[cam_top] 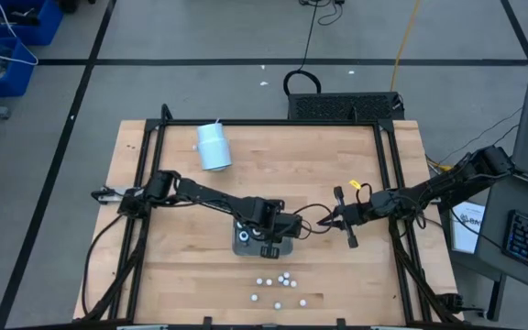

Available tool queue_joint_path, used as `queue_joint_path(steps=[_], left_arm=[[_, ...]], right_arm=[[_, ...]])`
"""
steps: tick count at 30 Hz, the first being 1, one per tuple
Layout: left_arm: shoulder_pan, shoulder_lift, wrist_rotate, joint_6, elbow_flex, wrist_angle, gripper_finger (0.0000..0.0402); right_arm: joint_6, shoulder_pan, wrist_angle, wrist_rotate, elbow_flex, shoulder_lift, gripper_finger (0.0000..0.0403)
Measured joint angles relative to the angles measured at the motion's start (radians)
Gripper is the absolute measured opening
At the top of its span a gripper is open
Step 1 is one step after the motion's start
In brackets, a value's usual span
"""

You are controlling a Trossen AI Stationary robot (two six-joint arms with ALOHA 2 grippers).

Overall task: Pick & Place food coloring
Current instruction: Put the small green food coloring bottle into the gray bin

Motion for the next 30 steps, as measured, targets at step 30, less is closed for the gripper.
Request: queue_joint_path(steps=[30], left_arm=[[-0.008,0.002,0.0,0.043,0.037,0.047,0.0063]], right_arm=[[-0.099,0.062,0.046,-0.08,0.0,0.0,0.0152]])
